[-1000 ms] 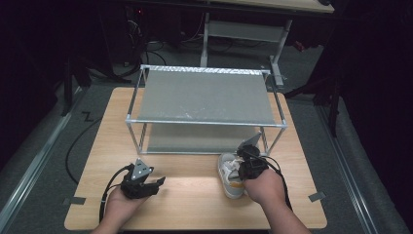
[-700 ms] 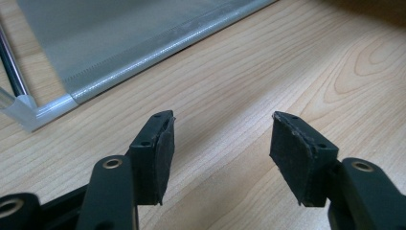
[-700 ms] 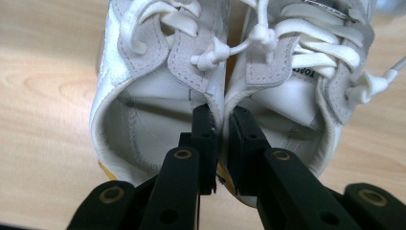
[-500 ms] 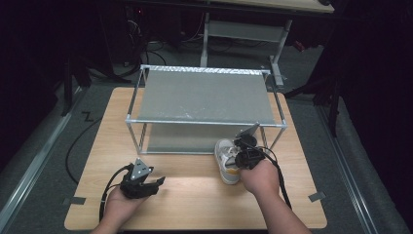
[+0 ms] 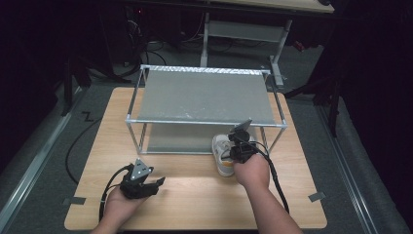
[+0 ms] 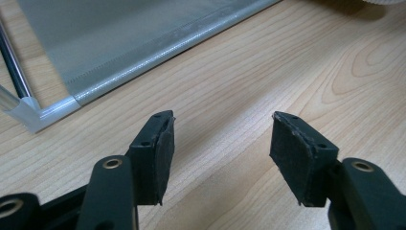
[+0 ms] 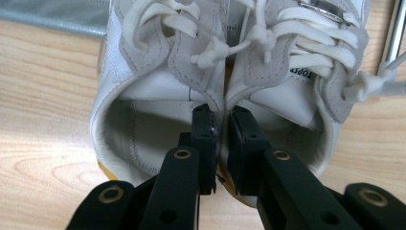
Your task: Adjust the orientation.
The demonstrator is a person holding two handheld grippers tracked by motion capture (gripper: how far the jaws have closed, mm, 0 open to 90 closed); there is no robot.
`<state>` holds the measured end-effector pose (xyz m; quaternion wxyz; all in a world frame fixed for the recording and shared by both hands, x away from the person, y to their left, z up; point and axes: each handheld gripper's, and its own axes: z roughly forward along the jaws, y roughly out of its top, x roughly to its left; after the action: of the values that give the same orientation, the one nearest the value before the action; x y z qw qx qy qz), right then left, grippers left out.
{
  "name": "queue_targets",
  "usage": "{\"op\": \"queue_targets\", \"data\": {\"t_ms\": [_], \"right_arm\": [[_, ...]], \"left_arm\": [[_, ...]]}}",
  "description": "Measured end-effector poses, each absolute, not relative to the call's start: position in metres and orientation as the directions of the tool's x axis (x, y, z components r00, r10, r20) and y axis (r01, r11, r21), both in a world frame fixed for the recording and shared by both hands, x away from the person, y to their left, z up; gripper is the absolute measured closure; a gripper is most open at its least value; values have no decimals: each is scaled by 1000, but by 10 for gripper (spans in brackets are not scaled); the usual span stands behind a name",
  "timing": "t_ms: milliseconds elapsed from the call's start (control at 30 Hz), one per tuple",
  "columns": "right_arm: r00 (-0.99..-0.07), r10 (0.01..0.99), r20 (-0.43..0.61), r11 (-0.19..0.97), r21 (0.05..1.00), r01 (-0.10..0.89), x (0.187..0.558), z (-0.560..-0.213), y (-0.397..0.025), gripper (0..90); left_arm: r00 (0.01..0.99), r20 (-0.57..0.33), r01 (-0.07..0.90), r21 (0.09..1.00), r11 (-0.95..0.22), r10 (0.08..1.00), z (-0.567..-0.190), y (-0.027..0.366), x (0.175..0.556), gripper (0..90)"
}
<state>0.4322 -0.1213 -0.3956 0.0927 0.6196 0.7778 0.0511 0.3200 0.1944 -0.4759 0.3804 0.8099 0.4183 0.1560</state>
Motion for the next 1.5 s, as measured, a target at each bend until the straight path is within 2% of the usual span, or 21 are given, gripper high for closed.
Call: {"op": "queue_targets", "data": {"t_ms": [433,600,967,1267,1500], "right_arm": [[-206,975,-78,219,227,949,439,-406,-114,815],[-202,978,-45,206,259,944,439,-409,-121,780],[-169,985,-15,168,230,959,440,-409,-122,740],[-157,988,11,152,204,967,442,-405,-122,604],[-154,988,19,147,196,970,441,-398,-122,587]], "left_arm": [[602,-66,564,741,-365,796,-477,194,320,414],[605,-65,563,740,-368,794,-477,194,319,414],[608,-65,565,736,-374,791,-478,192,320,414],[609,-69,566,736,-372,790,-479,193,320,412],[609,-70,566,736,-372,790,-479,192,320,410]]}}
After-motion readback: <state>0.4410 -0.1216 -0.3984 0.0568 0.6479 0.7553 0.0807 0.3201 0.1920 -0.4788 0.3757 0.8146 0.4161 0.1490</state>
